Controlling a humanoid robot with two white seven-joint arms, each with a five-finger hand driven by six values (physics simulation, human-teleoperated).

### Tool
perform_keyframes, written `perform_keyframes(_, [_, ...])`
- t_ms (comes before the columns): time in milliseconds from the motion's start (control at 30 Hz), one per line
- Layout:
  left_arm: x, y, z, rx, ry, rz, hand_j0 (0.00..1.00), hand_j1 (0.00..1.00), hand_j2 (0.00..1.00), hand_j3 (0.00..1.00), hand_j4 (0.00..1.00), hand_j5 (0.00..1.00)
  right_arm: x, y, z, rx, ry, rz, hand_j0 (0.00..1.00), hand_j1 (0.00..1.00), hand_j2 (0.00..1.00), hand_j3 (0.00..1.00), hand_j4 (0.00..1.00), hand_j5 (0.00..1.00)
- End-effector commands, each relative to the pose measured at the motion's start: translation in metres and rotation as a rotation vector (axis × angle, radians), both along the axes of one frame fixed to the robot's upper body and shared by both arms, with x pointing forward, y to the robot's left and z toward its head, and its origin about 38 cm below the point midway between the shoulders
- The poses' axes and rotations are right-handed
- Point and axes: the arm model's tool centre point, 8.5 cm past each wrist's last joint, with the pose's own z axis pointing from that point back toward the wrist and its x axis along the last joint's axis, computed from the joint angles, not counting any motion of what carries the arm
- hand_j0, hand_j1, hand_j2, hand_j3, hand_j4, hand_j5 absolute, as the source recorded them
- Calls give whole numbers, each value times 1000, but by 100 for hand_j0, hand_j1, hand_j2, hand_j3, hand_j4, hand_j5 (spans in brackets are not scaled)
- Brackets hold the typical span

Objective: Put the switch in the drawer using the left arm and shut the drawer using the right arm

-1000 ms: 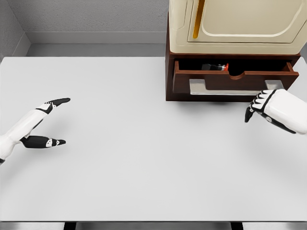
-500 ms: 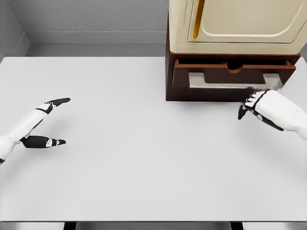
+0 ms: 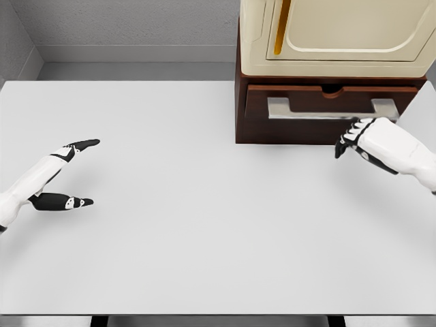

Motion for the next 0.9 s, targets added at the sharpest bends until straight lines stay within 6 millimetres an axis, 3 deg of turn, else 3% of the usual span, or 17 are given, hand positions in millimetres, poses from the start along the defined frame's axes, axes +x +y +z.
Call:
perform_keyframes(0, [0,1,1,-7,0,2,100,100,100,100,100,100,1,0,0,21,-1,-6,30,30,30,30,30,30])
perform_keyframes(533, [-1,-1,1,-8,-2,-3,100,100,100,100,100,100,23,13,4,42,-25,4,32,32,32,32,32,32])
perform_keyframes(667, [-2,-1,0,-8,0,-2,100,100,100,100,100,100,12,-18,8,-44,1,-31,32,32,32,32,32,32])
perform_keyframes(800, [-2,-1,0,-8,0,-2,100,100,100,100,100,100,-9,-34,16,-129,25,-16,30,30,30,30,30,30])
perform_keyframes(867, [-2,-1,0,-8,0,-2,100,100,100,100,100,100,-9,-37,19,-140,24,-19,30,30,30,30,30,30])
